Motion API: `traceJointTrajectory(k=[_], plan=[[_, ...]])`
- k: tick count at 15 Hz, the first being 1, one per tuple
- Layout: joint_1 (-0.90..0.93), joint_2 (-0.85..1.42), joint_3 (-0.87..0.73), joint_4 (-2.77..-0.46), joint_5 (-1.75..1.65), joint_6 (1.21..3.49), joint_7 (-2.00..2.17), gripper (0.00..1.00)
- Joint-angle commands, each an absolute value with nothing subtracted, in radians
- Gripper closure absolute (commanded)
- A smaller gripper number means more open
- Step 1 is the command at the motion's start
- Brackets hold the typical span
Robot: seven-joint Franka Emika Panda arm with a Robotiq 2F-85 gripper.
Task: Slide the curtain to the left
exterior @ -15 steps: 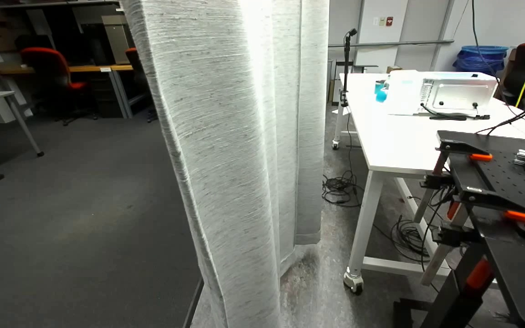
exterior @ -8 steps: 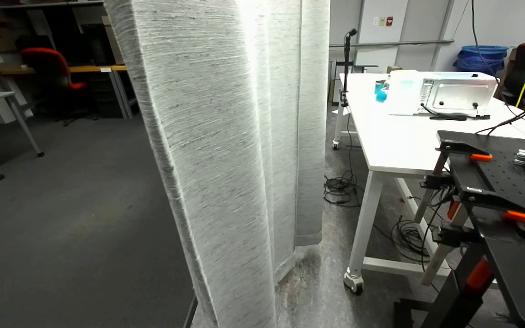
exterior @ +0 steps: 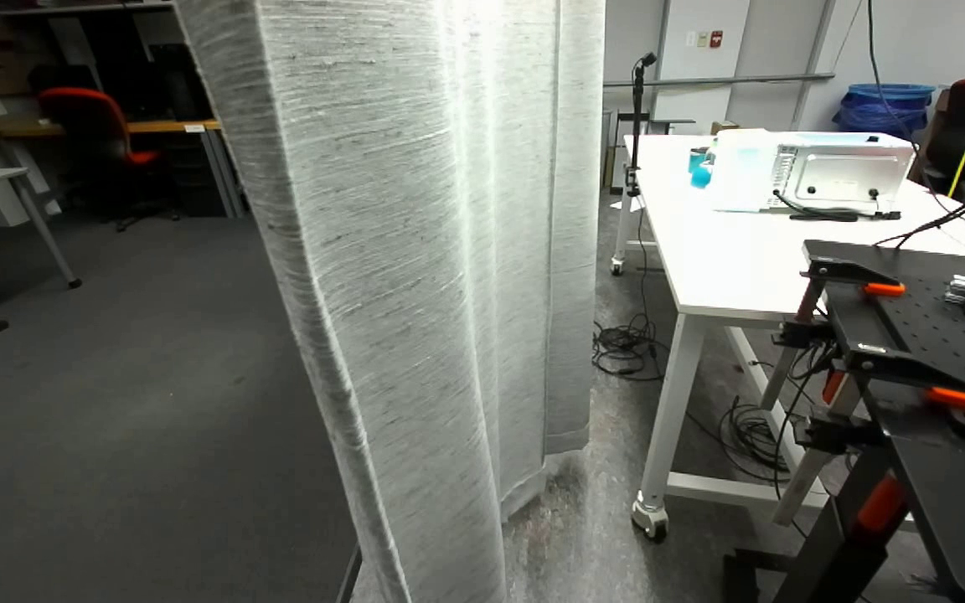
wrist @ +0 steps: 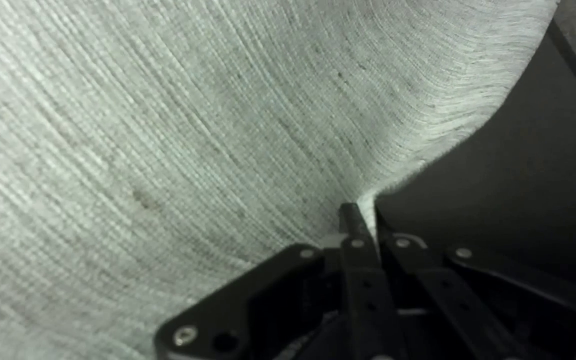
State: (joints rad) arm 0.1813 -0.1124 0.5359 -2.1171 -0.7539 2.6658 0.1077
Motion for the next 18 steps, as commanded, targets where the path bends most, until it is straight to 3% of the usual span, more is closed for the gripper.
traceJointTrajectory(k=[1, 8, 18], plan=[[0.2, -0.035, 0.585, -2.164, -0.818, 2.663, 0.183, 0.99], [0.201, -0.026, 0.599, -2.161, -0.872, 2.656, 0.219, 0.99], [0.291, -0.042, 0.549, -2.153, -0.838, 2.427, 0.255, 0.99]])
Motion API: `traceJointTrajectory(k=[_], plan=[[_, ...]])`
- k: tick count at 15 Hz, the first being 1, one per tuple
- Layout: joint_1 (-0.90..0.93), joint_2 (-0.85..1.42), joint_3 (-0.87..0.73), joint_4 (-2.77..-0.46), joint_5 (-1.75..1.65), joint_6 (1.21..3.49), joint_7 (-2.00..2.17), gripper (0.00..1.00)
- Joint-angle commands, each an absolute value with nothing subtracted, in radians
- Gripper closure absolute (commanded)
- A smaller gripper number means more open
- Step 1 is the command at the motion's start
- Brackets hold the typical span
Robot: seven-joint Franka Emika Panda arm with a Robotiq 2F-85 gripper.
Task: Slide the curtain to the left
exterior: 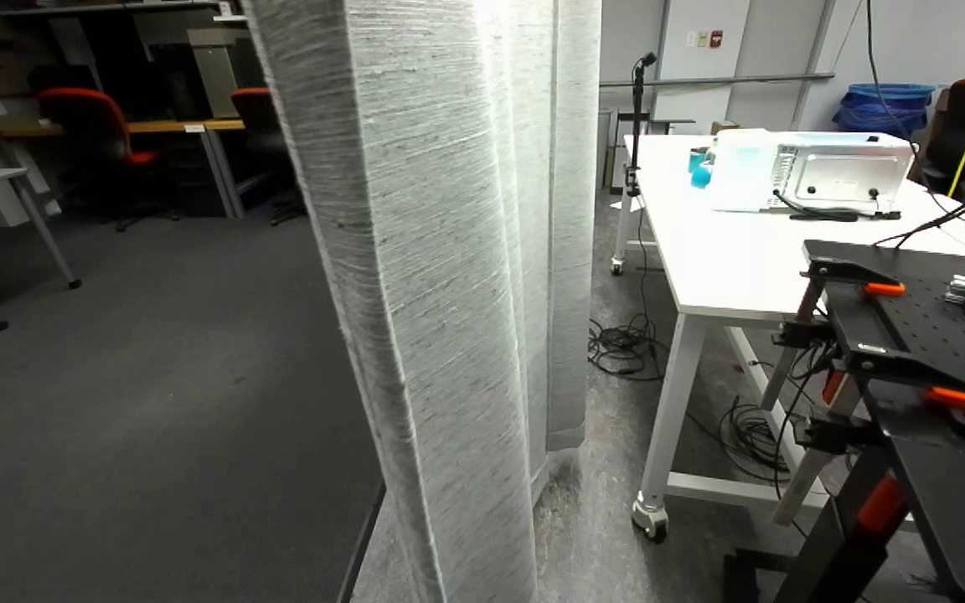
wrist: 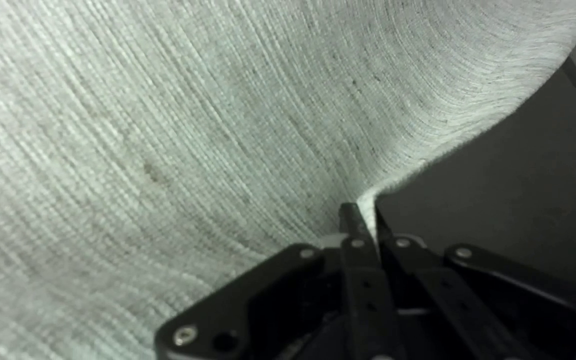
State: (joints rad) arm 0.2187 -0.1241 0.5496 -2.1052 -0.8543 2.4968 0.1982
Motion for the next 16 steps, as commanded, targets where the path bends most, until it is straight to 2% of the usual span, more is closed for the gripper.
traceJointTrajectory(k=[1, 8, 9, 10, 12, 16], plan=[[0.3, -0.041, 0.546, -2.149, -0.829, 2.407, 0.26, 0.99], [0.343, -0.038, 0.534, -2.134, -0.808, 2.3, 0.311, 0.99], [0.347, -0.038, 0.534, -2.132, -0.808, 2.286, 0.319, 0.96], [0.35, -0.038, 0.534, -2.131, -0.806, 2.275, 0.325, 0.71], [0.366, -0.01, 0.533, -2.142, -0.788, 2.264, 0.335, 0.69], [0.423, 0.113, 0.516, -2.159, -0.745, 2.275, 0.358, 0.41]])
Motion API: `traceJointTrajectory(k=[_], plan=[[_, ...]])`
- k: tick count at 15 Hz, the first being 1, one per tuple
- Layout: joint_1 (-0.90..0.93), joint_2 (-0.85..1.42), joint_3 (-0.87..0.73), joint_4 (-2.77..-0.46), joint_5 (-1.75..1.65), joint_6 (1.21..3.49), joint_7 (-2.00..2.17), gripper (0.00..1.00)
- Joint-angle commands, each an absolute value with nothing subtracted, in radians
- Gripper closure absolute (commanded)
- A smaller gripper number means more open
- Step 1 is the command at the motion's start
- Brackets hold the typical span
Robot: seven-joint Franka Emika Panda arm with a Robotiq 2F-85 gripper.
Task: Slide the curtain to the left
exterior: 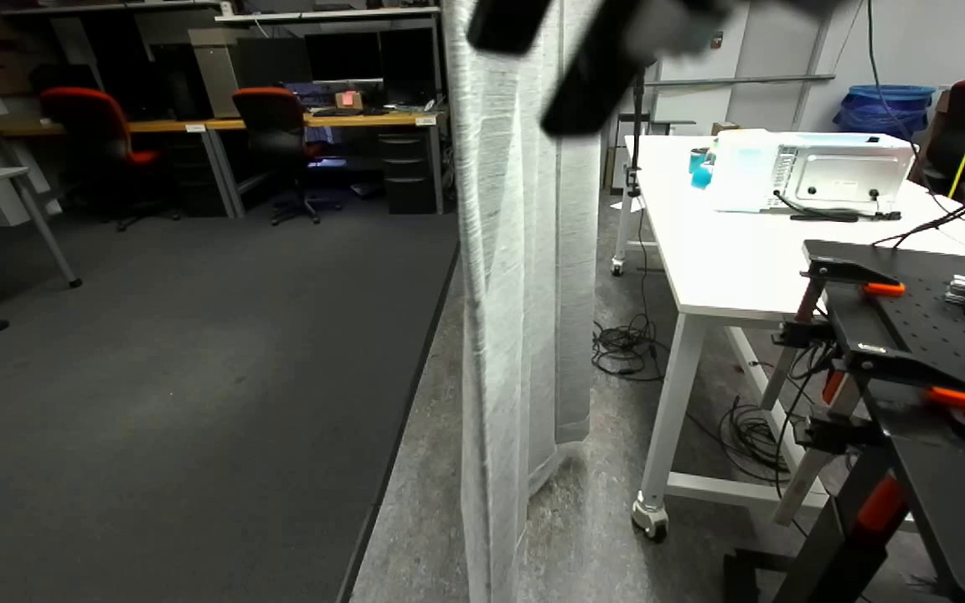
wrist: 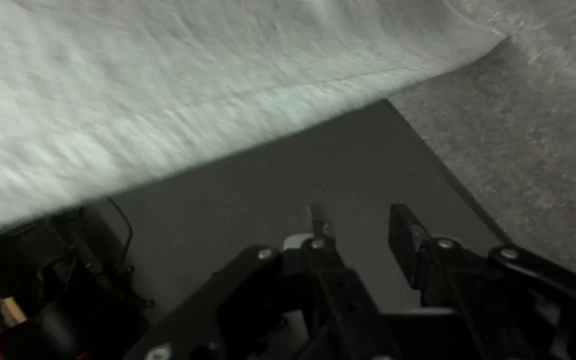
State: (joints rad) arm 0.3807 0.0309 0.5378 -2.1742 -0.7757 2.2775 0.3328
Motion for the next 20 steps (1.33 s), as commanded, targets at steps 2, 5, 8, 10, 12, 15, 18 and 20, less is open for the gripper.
traceJointTrajectory(k=[2, 5, 8, 10, 12, 15, 18, 20], plan=[[0.446, 0.156, 0.501, -2.153, -0.727, 2.276, 0.363, 0.25], [0.469, 0.192, 0.479, -2.148, -0.71, 2.292, 0.374, 0.03], [0.486, 0.203, 0.463, -2.14, -0.701, 2.284, 0.387, 0.0], [0.405, 0.061, 0.433, -2.242, -0.611, 2.317, 0.239, 0.0], [0.39, 0.03, 0.405, -2.251, -0.549, 2.279, 0.166, 0.0], [0.425, 0.11, 0.395, -2.194, -0.609, 2.28, 0.227, 0.0], [0.447, 0.122, 0.405, -2.195, -0.609, 2.28, 0.239, 0.0], [0.451, 0.131, 0.405, -2.194, -0.609, 2.281, 0.241, 0.0]])
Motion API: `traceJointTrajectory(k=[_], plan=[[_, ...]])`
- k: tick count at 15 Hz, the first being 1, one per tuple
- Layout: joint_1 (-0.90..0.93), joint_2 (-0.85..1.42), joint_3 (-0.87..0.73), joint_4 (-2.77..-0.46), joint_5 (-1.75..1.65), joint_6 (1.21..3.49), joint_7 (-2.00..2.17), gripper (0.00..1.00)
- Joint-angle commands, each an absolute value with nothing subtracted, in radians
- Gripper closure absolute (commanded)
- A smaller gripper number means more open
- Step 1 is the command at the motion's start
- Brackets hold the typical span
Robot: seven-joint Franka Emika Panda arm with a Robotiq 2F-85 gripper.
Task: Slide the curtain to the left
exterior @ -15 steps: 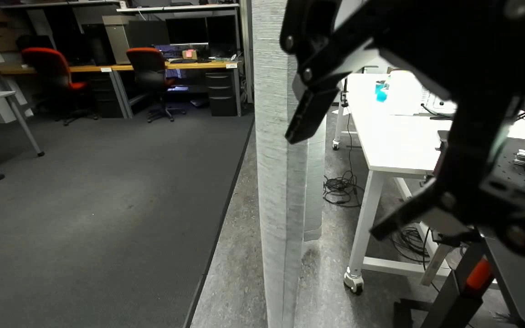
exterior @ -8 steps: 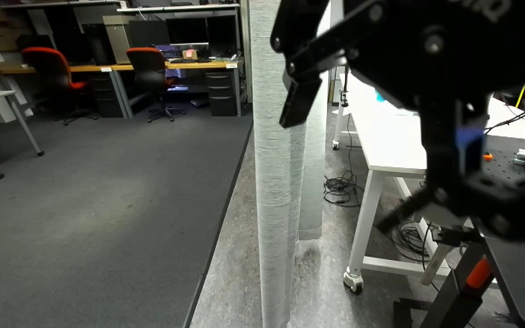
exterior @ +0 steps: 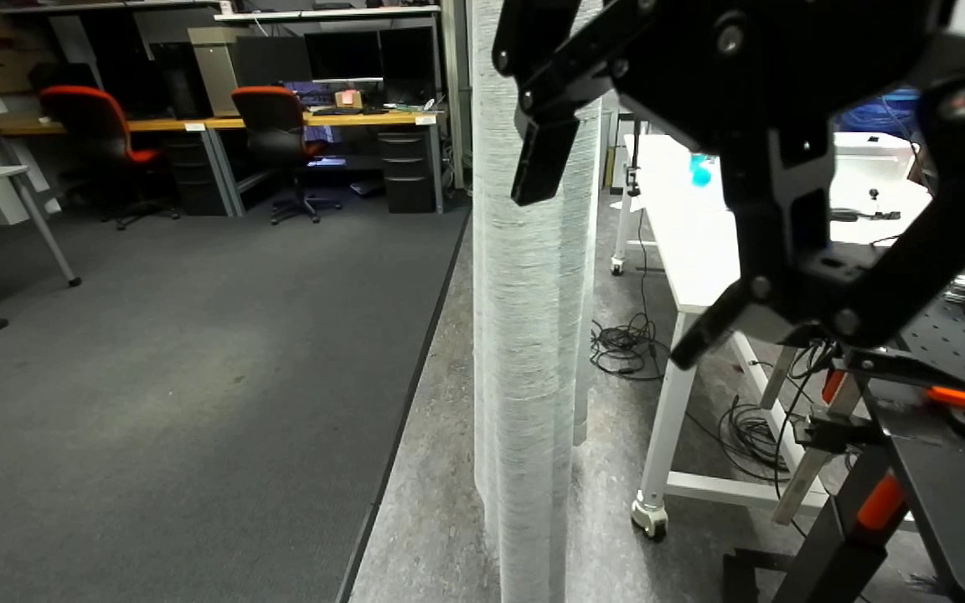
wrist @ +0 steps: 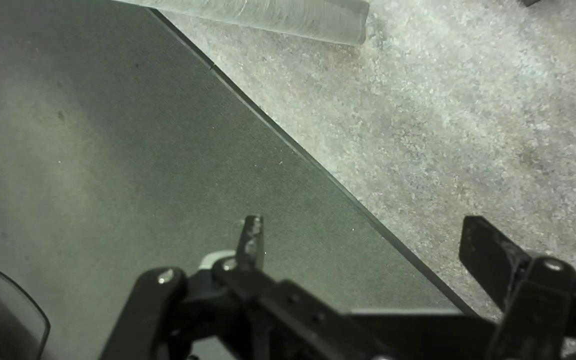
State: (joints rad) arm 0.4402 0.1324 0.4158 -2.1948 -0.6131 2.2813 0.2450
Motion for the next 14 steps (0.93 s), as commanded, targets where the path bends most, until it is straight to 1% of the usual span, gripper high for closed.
traceJointTrajectory(k=[1, 14], plan=[[0.451, 0.131, 0.404, -2.194, -0.609, 2.281, 0.241, 0.0], [0.449, 0.129, 0.403, -2.198, -0.608, 2.294, 0.237, 0.0]])
